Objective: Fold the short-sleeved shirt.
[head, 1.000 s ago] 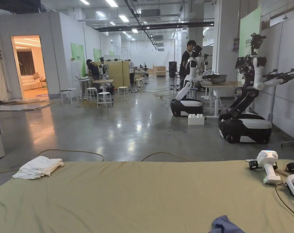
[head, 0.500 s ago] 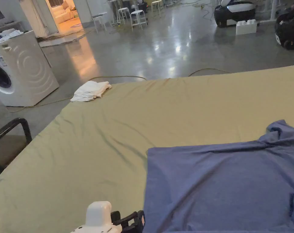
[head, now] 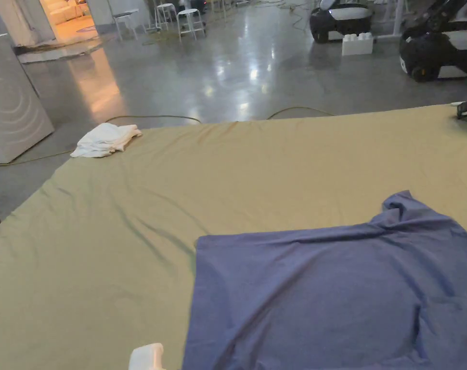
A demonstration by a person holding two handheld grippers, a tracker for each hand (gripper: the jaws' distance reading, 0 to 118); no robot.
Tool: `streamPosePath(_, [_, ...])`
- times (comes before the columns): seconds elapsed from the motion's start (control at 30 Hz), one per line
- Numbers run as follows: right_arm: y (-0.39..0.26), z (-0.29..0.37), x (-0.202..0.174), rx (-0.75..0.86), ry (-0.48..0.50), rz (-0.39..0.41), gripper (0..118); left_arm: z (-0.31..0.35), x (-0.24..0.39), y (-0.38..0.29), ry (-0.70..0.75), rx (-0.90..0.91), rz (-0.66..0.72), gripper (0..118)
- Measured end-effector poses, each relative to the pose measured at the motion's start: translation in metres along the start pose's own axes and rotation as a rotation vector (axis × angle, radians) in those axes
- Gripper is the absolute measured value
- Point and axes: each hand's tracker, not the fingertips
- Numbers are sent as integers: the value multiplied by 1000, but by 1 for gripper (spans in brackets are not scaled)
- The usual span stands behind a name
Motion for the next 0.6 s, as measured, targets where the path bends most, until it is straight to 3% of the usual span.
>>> streamPosePath(0.1, [-3,-5,13,-41,-42,-19,0,-13,7,1,16,-60,-50,9])
streamPosePath(0.13, [-5,-10,19,-63,-57,-30,5,-14,8,3,21,-68,-49,9])
streamPosePath(0.2, [-10,-26,34,-156,-75,-56,67,-17,7,4,21,-81,-51,9])
streamPosePath(0.23, [-16,-37,42,-198,-74,-72,80,-17,7,3,20,-85,-49,9])
streamPosePath(0.43, [-63,-109,91,-442,-95,-101,77,-17,3,3,12,-87,-32,9])
streamPosePath(0.53, [-72,-136,101,-522,-123,-44,77,-13,10,0,22,-86,-41,9])
streamPosePath(0.6, [-77,-147,108,-558,-120,-49,68,-11,13,-2,28,-86,-46,9])
